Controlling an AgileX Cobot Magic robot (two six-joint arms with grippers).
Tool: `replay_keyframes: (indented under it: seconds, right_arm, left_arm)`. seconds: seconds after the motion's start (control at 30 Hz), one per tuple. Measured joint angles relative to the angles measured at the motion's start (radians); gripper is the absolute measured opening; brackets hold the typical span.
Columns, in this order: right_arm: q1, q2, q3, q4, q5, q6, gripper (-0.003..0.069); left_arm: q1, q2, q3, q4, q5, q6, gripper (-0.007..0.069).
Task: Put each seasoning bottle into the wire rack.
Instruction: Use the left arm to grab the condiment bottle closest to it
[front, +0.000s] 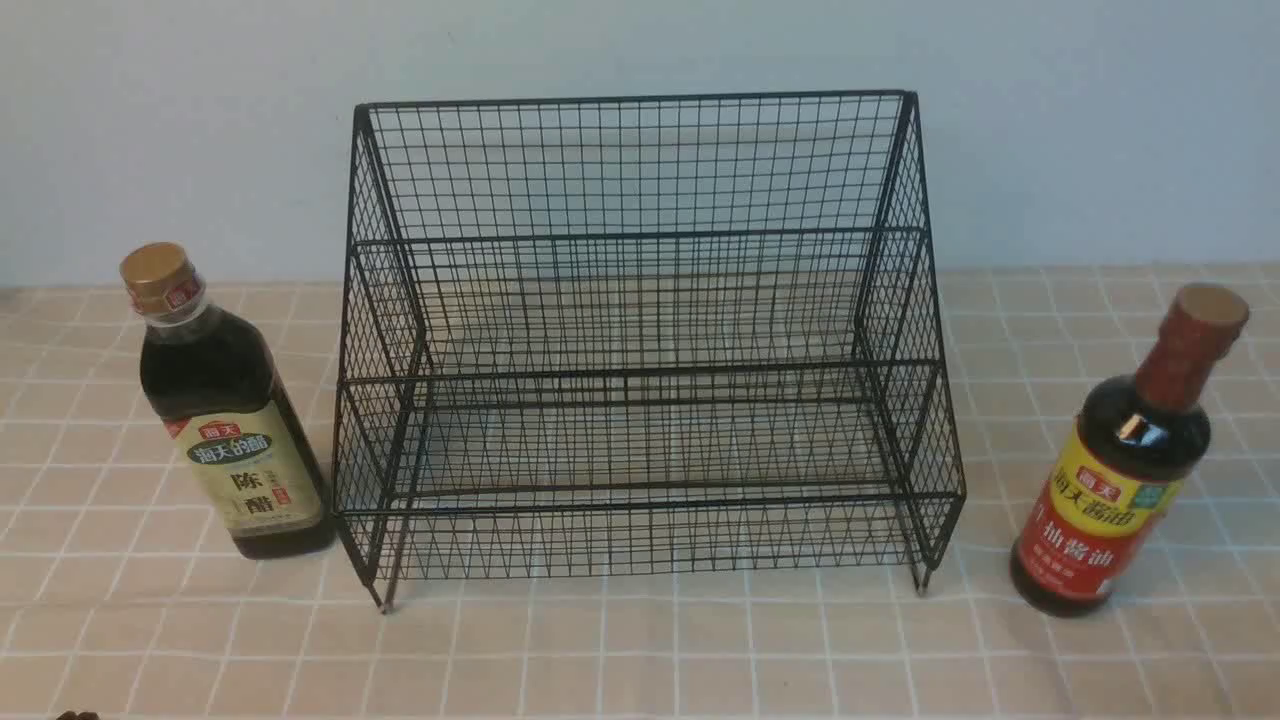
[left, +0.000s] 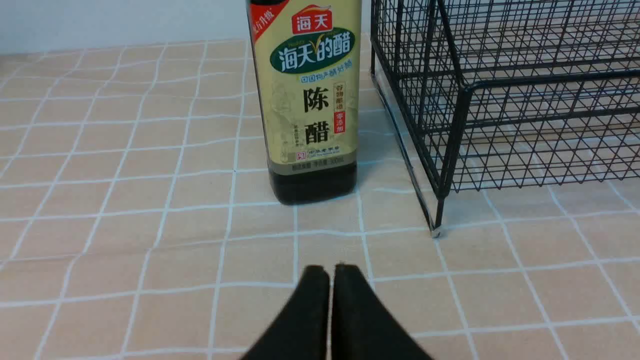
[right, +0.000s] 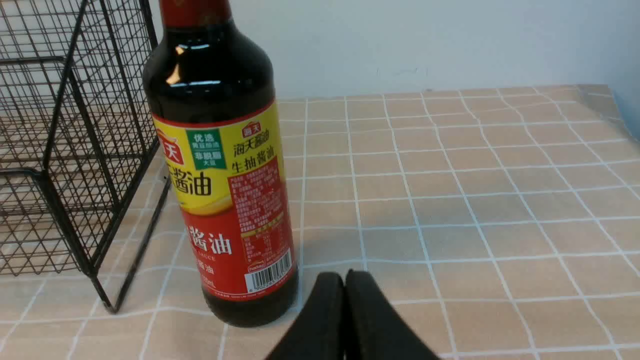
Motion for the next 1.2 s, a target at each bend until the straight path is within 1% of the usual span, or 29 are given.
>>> replay_keyframes:
  seconds: [0.83, 0.9, 0.93, 0.97, 1.03, 1.1, 1.13, 1.17, 1.2]
  right_arm:
    - [0.0, 0.0, 0.0, 0.0, 0.0, 0.0, -0.0014]
    - [0.0, 0.0, 0.0, 0.0, 0.0, 0.0, -0.0014]
    - [0.0, 0.0, 0.0, 0.0, 0.0, 0.0, -0.0014]
    - [0.0, 0.0, 0.0, 0.0, 0.0, 0.0, -0.0014]
    - [0.0, 0.0, 0.0, 0.0, 0.0, 0.0, -0.0014]
    - [0.0, 0.0, 0.0, 0.0, 0.0, 0.0, -0.0014]
    - [0.0, 0.0, 0.0, 0.0, 0.0, 0.0, -0.0014]
    - [0.0, 0.0, 0.0, 0.0, 0.0, 0.0, -0.0014]
    - [0.0, 0.0, 0.0, 0.0, 0.0, 0.0, -0.0014]
  left_arm:
    - [0.0, 0.0, 0.0, -0.006, -0.014, -0.008, -0.0007]
    - [0.0, 0.0, 0.002, -0.051, -0.085, -0.027, -0.0007]
    - [0.0, 0.0, 0.002, -0.051, -0.096, -0.027, -0.0007]
    - [0.0, 0.0, 0.003, -0.099, -0.2, -0.04, -0.0007]
    - [0.0, 0.0, 0.003, -0.145, -0.331, -0.046, -0.0007]
    - [0.0, 0.0, 0.003, -0.174, -0.458, -0.048, -0.0007]
    - [0.0, 0.0, 0.003, -0.19, -0.55, -0.05, -0.0007]
    - [0.0, 0.0, 0.003, -0.193, -0.582, -0.05, -0.0007]
    - [0.0, 0.0, 0.003, -0.201, -0.671, -0.052, -0.0007]
